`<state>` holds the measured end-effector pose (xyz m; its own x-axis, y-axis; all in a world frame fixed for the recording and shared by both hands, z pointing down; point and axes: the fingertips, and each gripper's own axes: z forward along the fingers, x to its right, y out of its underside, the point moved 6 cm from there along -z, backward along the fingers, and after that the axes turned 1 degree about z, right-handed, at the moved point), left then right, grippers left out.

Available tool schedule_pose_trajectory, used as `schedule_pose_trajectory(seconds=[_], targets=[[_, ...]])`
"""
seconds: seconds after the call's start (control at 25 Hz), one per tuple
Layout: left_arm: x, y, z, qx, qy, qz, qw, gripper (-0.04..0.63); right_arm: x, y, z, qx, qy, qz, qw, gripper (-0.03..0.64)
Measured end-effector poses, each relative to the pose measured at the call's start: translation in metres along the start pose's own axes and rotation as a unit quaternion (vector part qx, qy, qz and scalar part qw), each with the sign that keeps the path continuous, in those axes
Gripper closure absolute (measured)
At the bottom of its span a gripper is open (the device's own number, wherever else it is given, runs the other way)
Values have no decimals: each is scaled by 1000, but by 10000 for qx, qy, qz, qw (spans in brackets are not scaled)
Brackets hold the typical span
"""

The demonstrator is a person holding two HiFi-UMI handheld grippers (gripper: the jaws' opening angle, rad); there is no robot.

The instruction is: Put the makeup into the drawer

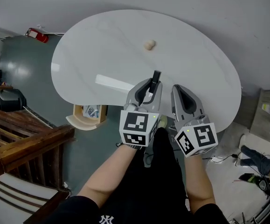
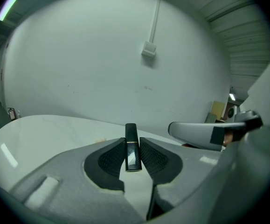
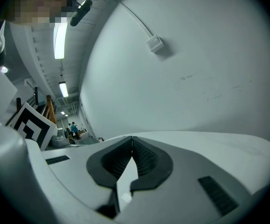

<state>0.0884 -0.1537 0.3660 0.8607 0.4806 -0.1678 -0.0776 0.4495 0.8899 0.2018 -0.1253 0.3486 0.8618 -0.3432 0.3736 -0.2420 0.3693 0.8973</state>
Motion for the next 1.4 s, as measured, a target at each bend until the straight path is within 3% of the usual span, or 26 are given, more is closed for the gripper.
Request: schedule_pose_trajectory(seconds=[0.64,1.4], targets=[[-17,-13,-94,541,-20,0,9985,491,-76,-1,-19,193,-184,-357,9990,601],[-90,11,-207,957,-656,-231,9930,491,-206,34,0,78,-1004,-823,9915,601]])
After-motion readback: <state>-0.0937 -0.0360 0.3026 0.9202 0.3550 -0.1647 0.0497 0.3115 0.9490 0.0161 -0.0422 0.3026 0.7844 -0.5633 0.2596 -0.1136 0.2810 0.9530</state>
